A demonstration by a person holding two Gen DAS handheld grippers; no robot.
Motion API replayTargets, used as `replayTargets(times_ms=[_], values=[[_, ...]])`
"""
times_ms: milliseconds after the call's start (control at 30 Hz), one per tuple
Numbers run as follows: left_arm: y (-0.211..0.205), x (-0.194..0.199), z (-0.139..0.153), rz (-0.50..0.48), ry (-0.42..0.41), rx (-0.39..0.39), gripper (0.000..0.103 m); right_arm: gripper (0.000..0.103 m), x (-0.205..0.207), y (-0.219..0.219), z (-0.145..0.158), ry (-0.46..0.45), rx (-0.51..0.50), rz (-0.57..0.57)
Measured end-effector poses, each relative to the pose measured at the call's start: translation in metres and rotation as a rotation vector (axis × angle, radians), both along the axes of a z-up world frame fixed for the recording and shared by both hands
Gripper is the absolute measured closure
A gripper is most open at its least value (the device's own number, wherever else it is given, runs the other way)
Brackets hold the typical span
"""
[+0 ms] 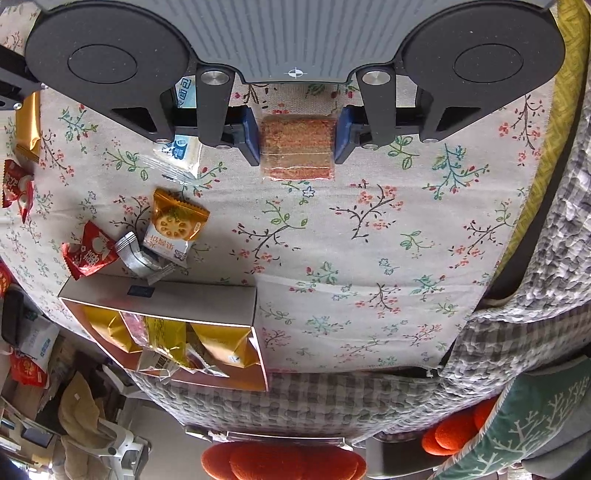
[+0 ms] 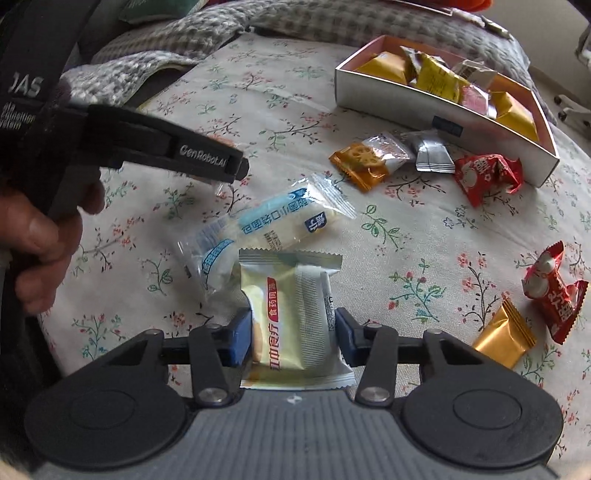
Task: Organize snacks
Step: 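Grasp the pink layered wafer cake with the left tool while the right grasps a white bread pack, then carry the wafer cake and white pack into the box and open both tools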
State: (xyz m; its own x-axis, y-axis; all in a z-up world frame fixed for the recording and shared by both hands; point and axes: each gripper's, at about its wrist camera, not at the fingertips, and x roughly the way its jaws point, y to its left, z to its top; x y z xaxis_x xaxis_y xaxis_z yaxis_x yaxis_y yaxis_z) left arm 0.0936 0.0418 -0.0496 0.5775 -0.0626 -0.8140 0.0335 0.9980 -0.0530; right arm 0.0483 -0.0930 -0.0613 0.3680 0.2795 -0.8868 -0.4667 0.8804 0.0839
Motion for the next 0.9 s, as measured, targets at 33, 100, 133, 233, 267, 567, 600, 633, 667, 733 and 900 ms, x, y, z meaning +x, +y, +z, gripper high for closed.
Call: replayTargets(times_ms=[33, 100, 133, 233, 267, 567, 600, 633, 667, 733, 900], values=[[0.0, 0.0, 0.001, 0.001, -0.002, -0.004, 0.065, 0.059, 0.001, -0.002, 0.001, -0.004, 0.006, -0.009], [0.0, -0.001, 0.003, -0.001, -0.007, -0.01, 0.065, 0.059, 0.002, -0.005, 0.004, -0.013, 0.014, -0.028], [-0.001, -0.001, 0.004, -0.003, -0.009, -0.012, 0.064, 0.059, 0.003, -0.007, 0.005, -0.016, 0.019, -0.038], [-0.003, -0.001, 0.006, -0.007, -0.011, -0.022, 0.064, 0.059, 0.005, -0.014, 0.009, -0.021, 0.032, -0.069], [-0.003, -0.001, 0.007, -0.008, -0.012, -0.025, 0.064, 0.059, 0.006, -0.016, 0.01, -0.022, 0.033, -0.08], [-0.009, 0.008, 0.021, -0.023, -0.037, -0.045, 0.064, 0.059, 0.031, -0.04, 0.013, -0.021, 0.068, -0.207], [-0.012, 0.011, 0.022, -0.032, -0.04, -0.042, 0.064, 0.059, 0.032, -0.042, 0.013, -0.021, 0.074, -0.211], [-0.014, 0.014, 0.024, -0.039, -0.044, -0.039, 0.064, 0.059, 0.035, -0.043, 0.014, -0.022, 0.077, -0.215], [-0.016, 0.017, 0.026, -0.045, -0.049, -0.035, 0.064, 0.059, 0.038, -0.044, 0.016, -0.026, 0.079, -0.218], [-0.022, 0.023, 0.03, -0.059, -0.061, -0.024, 0.064, 0.059, 0.045, -0.049, 0.02, -0.036, 0.083, -0.23], [-0.036, 0.043, 0.034, -0.099, -0.069, -0.011, 0.064, 0.059, 0.064, -0.06, 0.031, -0.067, 0.095, -0.25]])
